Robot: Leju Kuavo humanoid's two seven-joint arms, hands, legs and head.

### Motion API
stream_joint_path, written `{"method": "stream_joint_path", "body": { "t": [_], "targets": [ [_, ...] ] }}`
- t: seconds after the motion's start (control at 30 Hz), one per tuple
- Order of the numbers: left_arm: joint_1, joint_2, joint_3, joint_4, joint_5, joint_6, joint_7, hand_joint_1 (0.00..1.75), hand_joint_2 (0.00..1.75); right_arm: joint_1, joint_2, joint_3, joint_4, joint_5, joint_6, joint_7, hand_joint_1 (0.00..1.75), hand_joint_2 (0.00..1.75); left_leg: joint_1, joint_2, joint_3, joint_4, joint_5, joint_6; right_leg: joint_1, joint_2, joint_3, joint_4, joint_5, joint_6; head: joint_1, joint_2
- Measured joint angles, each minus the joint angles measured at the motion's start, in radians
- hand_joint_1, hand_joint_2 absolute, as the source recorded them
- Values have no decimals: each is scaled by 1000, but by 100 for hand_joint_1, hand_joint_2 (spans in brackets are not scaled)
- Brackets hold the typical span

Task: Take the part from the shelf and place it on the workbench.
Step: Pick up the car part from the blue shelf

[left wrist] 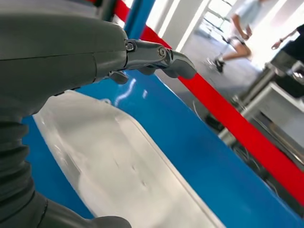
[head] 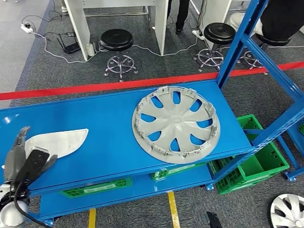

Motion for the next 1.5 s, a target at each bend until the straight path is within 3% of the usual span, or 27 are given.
{"method": "stream_joint_path", "body": {
  "t": [0.1,0.2,0.57,0.83,1.07,1.5],
  "targets": [
    [2,34,-25,4,27,-45,4,0,175,0,0,-9,0,3,2,3,0,175,-1,0,0,0,-1,2,-2,0,3,-5,1,22,0,0],
    [7,71,-54,5,55,-77,8,0,175,1,0,-17,0,6,4,3,0,175,-1,0,1,0,0,3,-3,0,3,-6,0,30,-1,0],
    [67,207,-160,-62,147,-121,-34,0,175,3,0,-45,0,7,5,0,0,175,1,0,6,-6,4,-2,-1,0,3,-2,0,29,-1,0],
    [108,331,-216,-129,161,-118,-3,0,175,3,0,-64,0,7,5,-4,0,175,3,0,6,-7,4,-2,1,0,2,-1,-2,27,-1,0],
    [117,387,-239,-136,105,-75,107,0,175,4,0,-74,0,12,5,-4,0,175,3,0,6,-7,4,-2,1,0,2,-1,-2,27,-1,0],
    [110,432,-270,-129,21,-70,223,0,175,2,0,-90,0,32,8,1,0,175,3,0,6,-7,4,-2,1,0,2,-1,-2,27,-1,0]
  ]
}}
